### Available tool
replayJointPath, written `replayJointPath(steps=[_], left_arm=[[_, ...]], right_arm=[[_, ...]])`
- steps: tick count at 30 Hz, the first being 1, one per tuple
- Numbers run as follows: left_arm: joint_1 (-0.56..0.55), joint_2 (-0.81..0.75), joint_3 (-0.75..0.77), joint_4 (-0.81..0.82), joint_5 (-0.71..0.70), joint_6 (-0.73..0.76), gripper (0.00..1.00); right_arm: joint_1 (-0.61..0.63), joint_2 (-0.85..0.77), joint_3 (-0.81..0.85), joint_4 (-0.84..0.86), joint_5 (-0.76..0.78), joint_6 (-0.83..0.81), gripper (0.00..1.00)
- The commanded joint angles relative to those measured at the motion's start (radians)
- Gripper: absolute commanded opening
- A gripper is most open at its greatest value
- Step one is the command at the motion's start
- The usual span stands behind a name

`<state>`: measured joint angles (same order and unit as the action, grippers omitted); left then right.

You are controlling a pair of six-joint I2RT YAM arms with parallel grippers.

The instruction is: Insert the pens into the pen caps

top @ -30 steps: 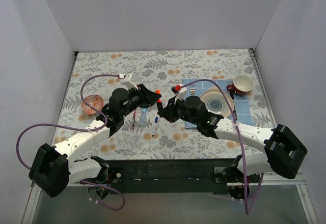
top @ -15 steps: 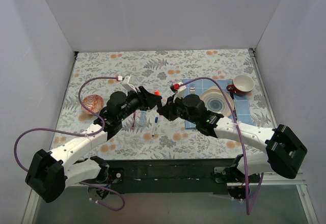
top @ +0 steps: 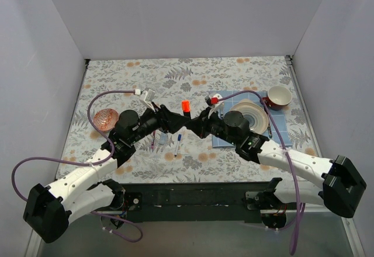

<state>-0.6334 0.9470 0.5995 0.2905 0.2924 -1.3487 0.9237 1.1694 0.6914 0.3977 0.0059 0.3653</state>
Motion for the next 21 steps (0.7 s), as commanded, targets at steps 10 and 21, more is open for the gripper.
replayJointPath(steps=[10, 21], left_arm=[[-0.003, -0.086, 0.077, 0.085, 0.234, 0.048, 0.70], [-0.005, -0.048, 0.010, 0.308, 0.390, -0.035, 0.58]], right_arm=[[-0.003, -0.255, -0.119, 0.110, -0.191, 0.038, 0.01], [-0.002, -0.290, -0.118, 0.161, -0.307, 0.081, 0.01]])
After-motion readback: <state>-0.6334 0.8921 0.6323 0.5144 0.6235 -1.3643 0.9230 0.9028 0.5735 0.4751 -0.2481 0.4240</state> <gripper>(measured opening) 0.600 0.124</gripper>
